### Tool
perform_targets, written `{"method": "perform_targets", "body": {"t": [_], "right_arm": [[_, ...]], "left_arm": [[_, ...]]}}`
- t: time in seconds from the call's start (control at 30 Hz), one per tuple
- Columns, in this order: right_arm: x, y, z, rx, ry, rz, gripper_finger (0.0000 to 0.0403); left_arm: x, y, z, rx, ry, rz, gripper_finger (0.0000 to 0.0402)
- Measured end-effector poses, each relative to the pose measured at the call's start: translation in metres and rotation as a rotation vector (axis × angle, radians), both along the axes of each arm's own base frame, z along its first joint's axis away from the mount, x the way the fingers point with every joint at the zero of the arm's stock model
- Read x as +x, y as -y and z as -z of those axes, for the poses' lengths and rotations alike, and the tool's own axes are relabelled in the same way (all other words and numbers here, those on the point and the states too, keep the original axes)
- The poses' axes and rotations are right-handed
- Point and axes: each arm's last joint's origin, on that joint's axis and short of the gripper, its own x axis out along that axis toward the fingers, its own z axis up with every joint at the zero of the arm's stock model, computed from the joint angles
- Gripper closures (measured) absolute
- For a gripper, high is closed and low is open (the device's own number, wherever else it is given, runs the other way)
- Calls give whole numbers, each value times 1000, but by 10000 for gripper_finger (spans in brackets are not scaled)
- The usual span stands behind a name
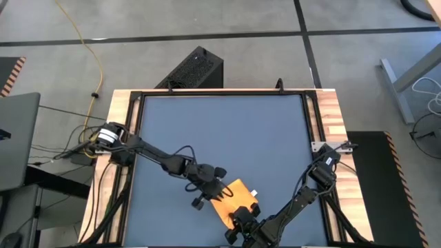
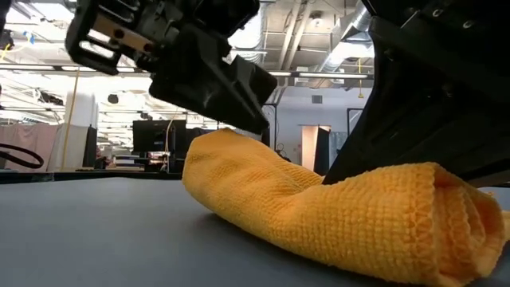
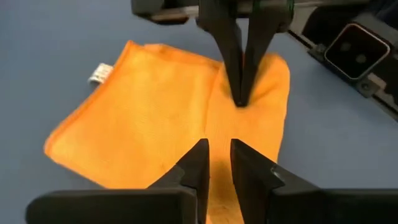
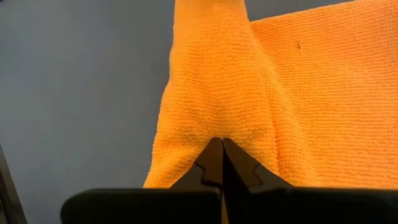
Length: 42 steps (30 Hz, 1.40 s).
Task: Roll towel
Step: Roll the orange microfiber cloth
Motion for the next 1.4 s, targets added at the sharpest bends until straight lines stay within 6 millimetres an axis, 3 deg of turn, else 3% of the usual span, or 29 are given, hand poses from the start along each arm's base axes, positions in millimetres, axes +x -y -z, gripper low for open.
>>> {"method": "perform_targets", "body": {"t": [0.3,0.43,0.57,1.03,1.4], "right_arm": [[-3,3,0,39,10,70,383],[-3,3,0,50,16,81,383],[-3,3,-3,56,15,80,382],[-11,12,-54,50,15,30,323],[23,21,-61,15,65,-132,315]], "left_arm": [[5,5,16,-41,-9,69,398],[8,4,31,-22,-28,44,400],[13,-2,32,-18,9,6,401],[17,-17,31,13,42,20,401],[22,-17,26,65,105,29,401]]}}
